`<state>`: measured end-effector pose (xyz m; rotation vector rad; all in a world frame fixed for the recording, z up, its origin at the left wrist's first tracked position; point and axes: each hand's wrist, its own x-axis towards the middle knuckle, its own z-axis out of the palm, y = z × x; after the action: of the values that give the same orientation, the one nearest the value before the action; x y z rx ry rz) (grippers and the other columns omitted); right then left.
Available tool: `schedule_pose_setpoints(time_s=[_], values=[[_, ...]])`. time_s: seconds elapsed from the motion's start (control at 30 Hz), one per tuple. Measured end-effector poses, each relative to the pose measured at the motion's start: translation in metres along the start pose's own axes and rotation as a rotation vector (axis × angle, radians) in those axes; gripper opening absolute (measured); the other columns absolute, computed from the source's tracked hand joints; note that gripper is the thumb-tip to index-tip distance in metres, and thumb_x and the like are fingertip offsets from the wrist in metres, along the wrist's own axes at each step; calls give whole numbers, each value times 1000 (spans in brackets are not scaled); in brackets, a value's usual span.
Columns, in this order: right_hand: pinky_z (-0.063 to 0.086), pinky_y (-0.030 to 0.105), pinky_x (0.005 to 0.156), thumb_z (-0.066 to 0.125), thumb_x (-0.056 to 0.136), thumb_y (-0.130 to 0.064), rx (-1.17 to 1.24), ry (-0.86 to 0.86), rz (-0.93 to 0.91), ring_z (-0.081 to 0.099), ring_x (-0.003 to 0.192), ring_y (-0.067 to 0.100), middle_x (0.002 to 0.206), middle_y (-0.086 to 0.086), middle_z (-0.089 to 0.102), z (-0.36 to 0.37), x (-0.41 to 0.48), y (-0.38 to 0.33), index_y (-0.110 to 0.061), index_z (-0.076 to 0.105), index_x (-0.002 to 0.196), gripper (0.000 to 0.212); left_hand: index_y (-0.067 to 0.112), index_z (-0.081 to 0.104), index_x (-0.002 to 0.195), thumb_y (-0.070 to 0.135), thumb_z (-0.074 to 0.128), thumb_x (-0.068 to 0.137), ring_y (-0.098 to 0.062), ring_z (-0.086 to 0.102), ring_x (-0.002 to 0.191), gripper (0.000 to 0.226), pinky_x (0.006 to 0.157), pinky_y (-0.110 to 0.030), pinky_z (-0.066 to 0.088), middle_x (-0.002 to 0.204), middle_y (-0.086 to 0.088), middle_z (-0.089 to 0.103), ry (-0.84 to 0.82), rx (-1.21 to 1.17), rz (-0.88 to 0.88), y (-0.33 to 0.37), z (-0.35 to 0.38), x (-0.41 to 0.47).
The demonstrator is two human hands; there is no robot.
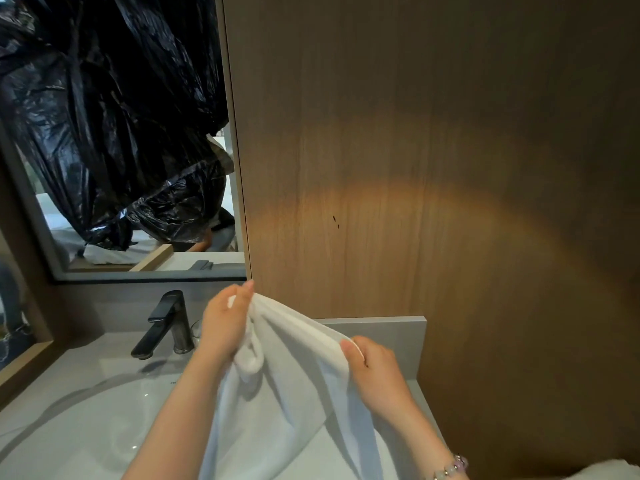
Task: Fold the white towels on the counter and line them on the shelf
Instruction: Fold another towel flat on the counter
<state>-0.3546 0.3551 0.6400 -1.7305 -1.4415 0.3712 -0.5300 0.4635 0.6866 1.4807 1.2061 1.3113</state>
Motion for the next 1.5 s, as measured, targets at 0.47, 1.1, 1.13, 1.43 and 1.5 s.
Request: schedule_pose_setpoints(time_s=[0.47, 1.1, 1.13, 1.43, 1.5], values=[[21, 28, 56, 39, 100, -30, 232, 17, -41, 27, 58, 8, 56, -10, 27, -16, 10, 9, -20, 26, 61, 41, 8, 66, 87, 40, 45, 96, -22, 58, 82, 40, 68, -31, 41, 86, -8, 66, -123, 193, -28, -10, -14, 6], [26, 27, 53, 43, 98, -37, 108, -5, -132, 32, 48, 6, 41, -9, 37, 2, 40, -30, -21, 33, 50, 52, 23, 54, 58, 63, 57, 67, -2, 38, 52, 42, 52, -17, 29, 52, 11, 45, -498, 261, 371, -4, 26, -34], [23, 24, 51, 43, 99, -35, 114, -7, -132, 30, 46, 6, 39, -10, 36, 1, 39, -29, -21, 29, 50, 52, 21, 50, 55, 55, 61, 75, -1, 36, 50, 40, 50, -16, 28, 50, 12, 42, -519, 209, 333, -3, 26, -35], [21, 26, 50, 48, 92, -41, 134, 32, -151, 26, 51, 7, 46, -9, 30, 6, 39, -25, -23, 28, 53, 47, -1, 64, 75, 27, 53, 95, -7, 50, 64, 36, 64, -22, 40, 67, -1, 57, -339, -83, 171, -5, 30, -33], [22, 31, 53, 47, 96, -35, 40, -9, -114, 27, 52, 9, 50, -7, 31, 3, 37, -22, -21, 29, 54, 48, 5, 65, 74, 21, 51, 96, -10, 54, 68, 31, 69, -27, 43, 68, 2, 61, -263, -85, 118, -7, 30, -31]])
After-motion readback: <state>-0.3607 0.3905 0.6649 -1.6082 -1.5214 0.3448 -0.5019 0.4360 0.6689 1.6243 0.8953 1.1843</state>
